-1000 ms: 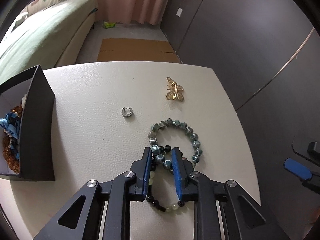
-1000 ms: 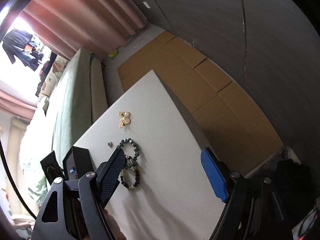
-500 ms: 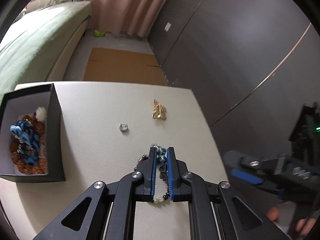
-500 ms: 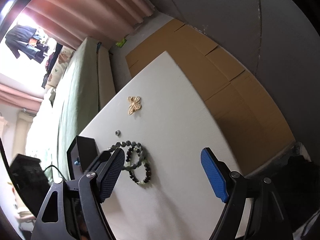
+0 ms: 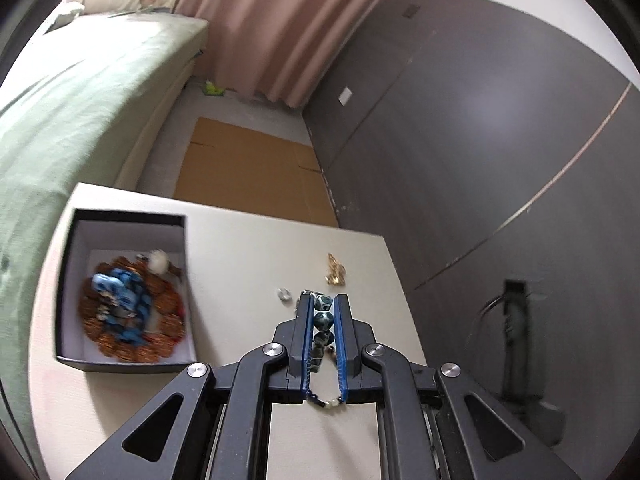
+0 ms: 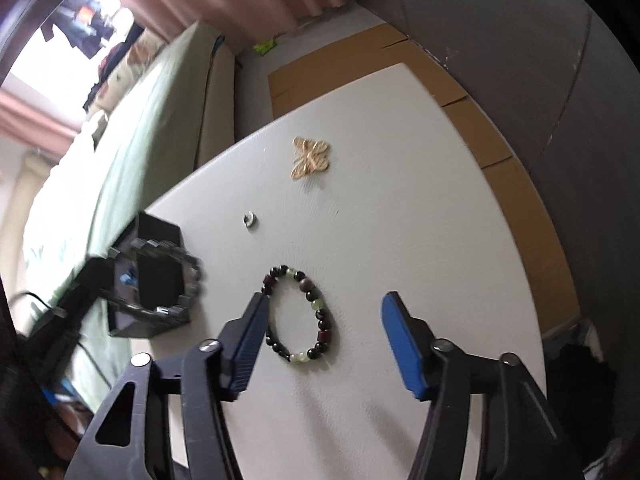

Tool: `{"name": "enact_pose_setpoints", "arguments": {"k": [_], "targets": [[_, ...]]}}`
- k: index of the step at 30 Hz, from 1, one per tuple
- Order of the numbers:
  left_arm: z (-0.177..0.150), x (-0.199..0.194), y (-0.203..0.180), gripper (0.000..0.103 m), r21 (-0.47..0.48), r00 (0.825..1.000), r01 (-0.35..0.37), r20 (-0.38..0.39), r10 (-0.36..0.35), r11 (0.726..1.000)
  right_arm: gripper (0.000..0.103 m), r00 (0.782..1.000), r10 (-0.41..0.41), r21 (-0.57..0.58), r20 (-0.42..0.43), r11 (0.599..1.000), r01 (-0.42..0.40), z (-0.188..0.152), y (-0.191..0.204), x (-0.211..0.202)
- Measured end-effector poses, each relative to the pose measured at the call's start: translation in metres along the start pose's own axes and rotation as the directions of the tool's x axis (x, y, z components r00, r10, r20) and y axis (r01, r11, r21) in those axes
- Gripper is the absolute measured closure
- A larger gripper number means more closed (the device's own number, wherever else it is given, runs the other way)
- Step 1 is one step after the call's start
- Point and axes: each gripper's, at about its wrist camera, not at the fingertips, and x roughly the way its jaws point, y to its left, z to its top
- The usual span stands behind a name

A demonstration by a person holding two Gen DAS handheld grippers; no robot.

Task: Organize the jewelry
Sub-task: 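Grasp the grey bead bracelet with the left tool while the right tool grasps the black-green bracelet, then lower both bracelets into the black box and open both tools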

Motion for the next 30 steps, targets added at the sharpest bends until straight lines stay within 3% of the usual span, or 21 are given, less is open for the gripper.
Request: {"name": "enact_pose_setpoints", "arguments": {"k": [4, 14, 16, 20, 30], "targets": [[0.005, -0.012, 0.013, 0.093, -0.024, 1.0, -0.003, 0.024, 0.004, 1.0, 0.061, 0.999, -0.048, -0.05, -0.018, 0.998, 0.047, -0.002, 0.012, 0.011], [0.019, -0.037, 0.035, 0.093, -0.058, 0.998, -0.001, 0.062, 0.004, 0.998, 0.072, 0.987, -0.16, -0.146, 0.008, 0.976, 0.159, -0.003, 0.033, 0.027], [0.02, -0.043, 0.042, 0.093, -0.065, 0.998, -0.001, 0.067, 0.006, 0.998, 0.089, 0.981, -0.192, -0.193, 0.015, 0.962, 0.191, -0.005, 0.042, 0.03], [0.022, -0.051, 0.05, 0.093, -0.084, 0.997, 0.001, 0.079, 0.006, 0.996, 0.092, 0.974, -0.224, -0.222, 0.022, 0.949, 0.224, -0.011, 0.047, 0.028], [0.032, -0.061, 0.073, 0.093, -0.137, 0.994, 0.052, 0.106, -0.037, 0.989, 0.092, 0.984, -0.055, -0.104, 0.167, 0.992, 0.074, -0.009, 0.043, -0.033]]}}
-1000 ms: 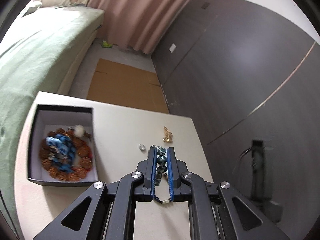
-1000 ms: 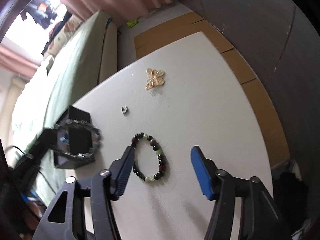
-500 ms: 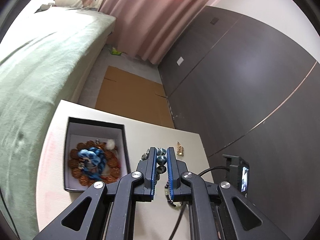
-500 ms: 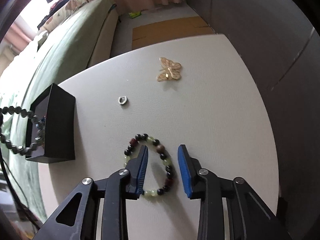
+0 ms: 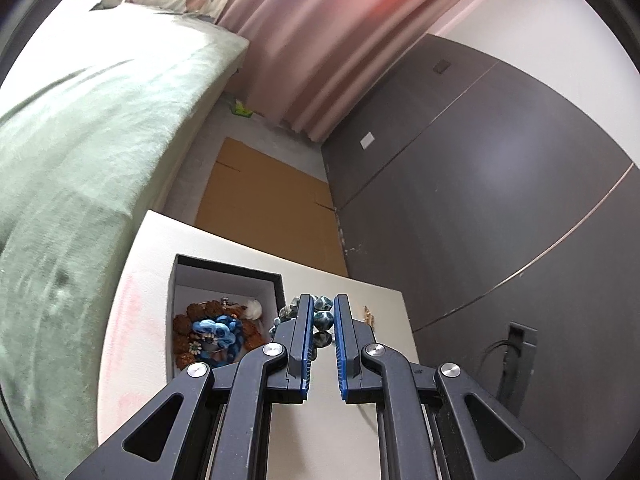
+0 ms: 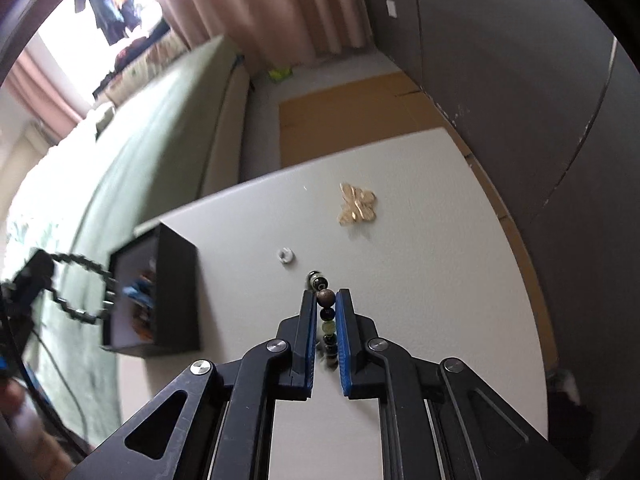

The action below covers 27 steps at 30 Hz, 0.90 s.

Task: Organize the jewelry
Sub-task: 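Lower both bracelets into the black box and open both tools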

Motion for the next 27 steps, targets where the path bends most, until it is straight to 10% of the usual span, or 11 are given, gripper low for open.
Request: {"name": "enact_pose_setpoints", "arguments": {"k": [14, 18, 27], "targets": [[0.007, 0.046, 0.051, 0.09, -0.135, 0.985, -0.12, -0.141, 0.101, 0.984, 0.092, 0.996, 0.087, 0.053, 0.007, 0.995, -0.087, 0.006, 0.039, 0.013], [0.009, 0.027, 0.053, 0.038, -0.138, 0.987, -0.143, -0.089, 0.131, 0.98, 0.092, 0.994, 0.11, 0.054, 0.016, 0.992, -0.111, 0.007, 0.041, 0.012], [0.014, -0.006, 0.063, 0.037, -0.164, 0.989, -0.148, -0.021, 0.147, 0.975, 0.092, 0.959, 0.262, 0.044, 0.106, 0.962, -0.268, 0.007, 0.06, -0.002]]}}
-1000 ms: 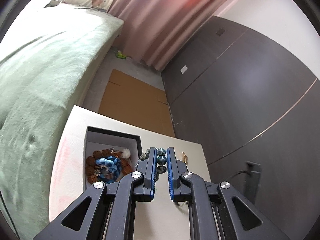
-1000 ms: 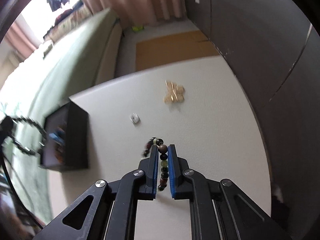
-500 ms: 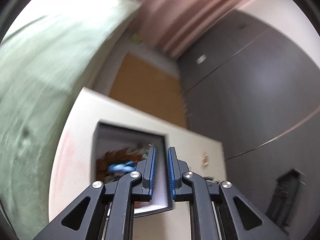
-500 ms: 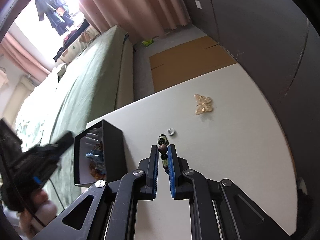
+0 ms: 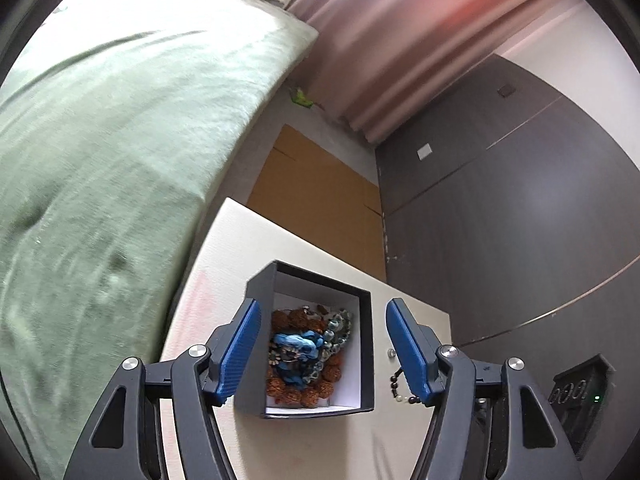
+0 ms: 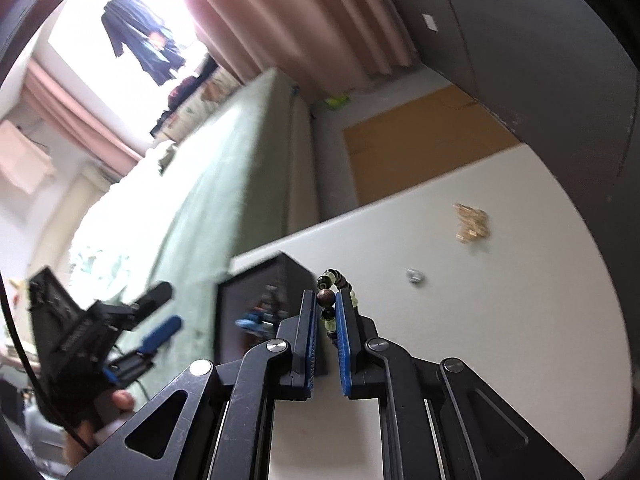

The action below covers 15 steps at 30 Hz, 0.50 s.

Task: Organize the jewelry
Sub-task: 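Lower both bracelets into the black box and open both tools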

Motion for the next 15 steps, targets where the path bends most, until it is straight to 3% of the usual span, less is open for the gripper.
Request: {"name": "enact_pose_setpoints", "arguments": {"k": [7, 10, 15], "targets": [[0.003, -0.012, 0.002, 0.034, 0.011, 1.0, -0.001, 0.01, 0.001, 1.0, 0.092, 0.989, 0.139, -0.016, 0.046, 0.99, -0.139, -0.001, 0.034, 0.002], [0.007, -0.016, 0.005, 0.023, 0.018, 1.0, -0.004, 0.026, 0.003, 1.0, 0.092, 0.982, 0.185, -0.029, 0.038, 0.982, -0.184, -0.001, 0.049, 0.012], [0.013, -0.031, 0.018, 0.023, 0.005, 0.999, -0.008, 0.05, 0.007, 1.0, 0.092, 0.973, 0.232, -0.027, 0.001, 0.972, -0.232, -0.004, 0.068, 0.037]]}}
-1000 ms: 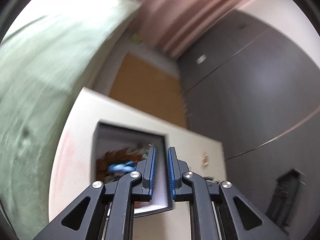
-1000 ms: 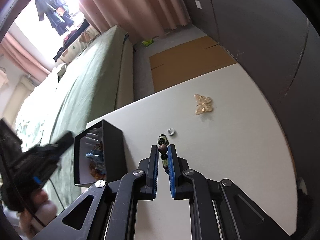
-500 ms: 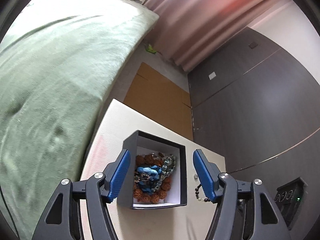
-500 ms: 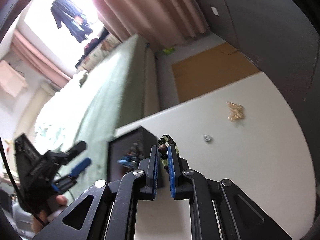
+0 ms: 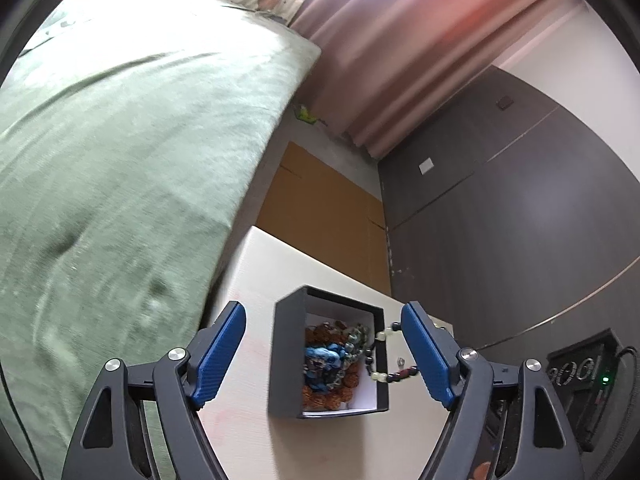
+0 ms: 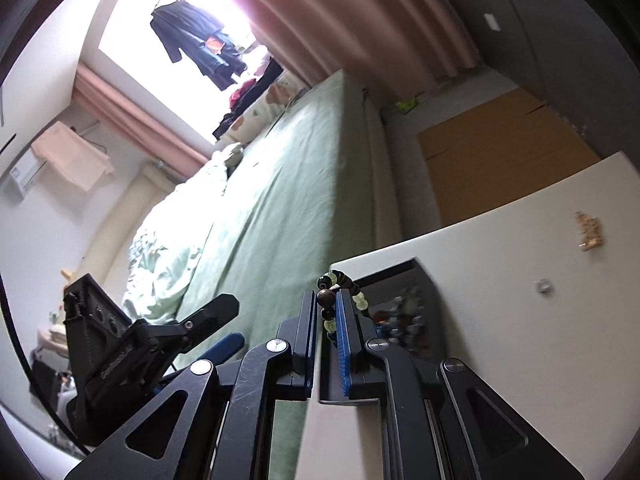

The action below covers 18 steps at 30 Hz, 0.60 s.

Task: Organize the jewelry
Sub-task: 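Lower both bracelets into the black box and open both tools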

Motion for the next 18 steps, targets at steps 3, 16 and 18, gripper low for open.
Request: {"name": "enact_pose_setpoints", "arguments": {"k": [3, 16, 18], "targets": [[0.005, -0.007, 0.011, 0.023, -0.025, 1.0, -0.004, 0.013, 0.004, 1.0, 0.092, 1.0, 0.025, 0.009, -0.02, 1.0, -0.024, -0.001, 0.002, 0.014], [0.01, -0.013, 0.019, 0.023, -0.032, 1.0, 0.002, 0.017, -0.001, 0.999, 0.056, 0.993, -0.103, 0.057, -0.058, 0.993, 0.106, -0.001, -0.015, 0.032], [0.009, -0.012, 0.015, 0.023, -0.019, 1.0, 0.002, 0.015, -0.002, 1.0, 0.046, 0.992, -0.116, 0.06, -0.054, 0.991, 0.119, -0.001, -0.02, 0.024]]}}
